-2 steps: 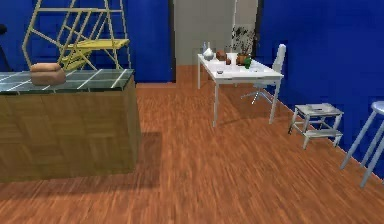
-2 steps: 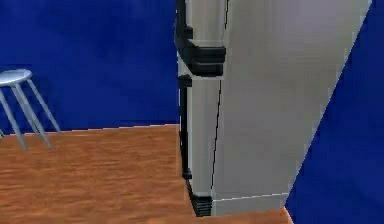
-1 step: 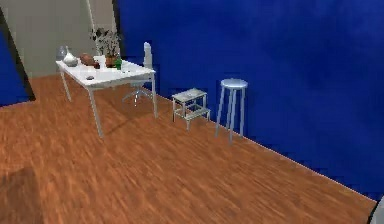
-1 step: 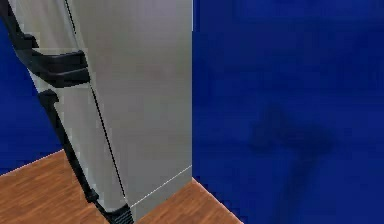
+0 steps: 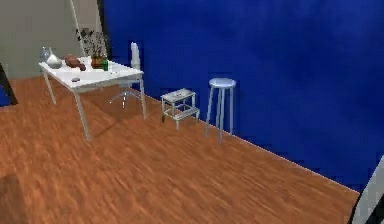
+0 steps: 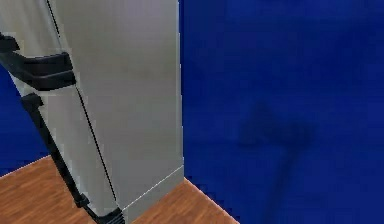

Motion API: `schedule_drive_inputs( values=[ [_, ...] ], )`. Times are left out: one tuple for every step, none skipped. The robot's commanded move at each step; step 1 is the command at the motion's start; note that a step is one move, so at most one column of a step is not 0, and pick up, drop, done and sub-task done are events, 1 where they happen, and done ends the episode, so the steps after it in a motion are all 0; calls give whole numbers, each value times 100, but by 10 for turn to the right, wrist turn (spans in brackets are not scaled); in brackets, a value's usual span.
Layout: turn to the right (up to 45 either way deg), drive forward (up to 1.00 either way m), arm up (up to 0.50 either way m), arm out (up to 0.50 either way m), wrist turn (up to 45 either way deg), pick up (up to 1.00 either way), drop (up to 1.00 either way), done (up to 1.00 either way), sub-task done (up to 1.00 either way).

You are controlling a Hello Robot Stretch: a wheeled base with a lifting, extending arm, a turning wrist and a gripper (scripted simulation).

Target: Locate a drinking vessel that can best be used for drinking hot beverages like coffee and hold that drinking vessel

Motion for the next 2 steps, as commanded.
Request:
schedule_drive_inputs(
  values=[
    [0,10,0,0,0,0,0,0,0],
    [-450,0,0,0,0,0,0,0,0]
  ],
)
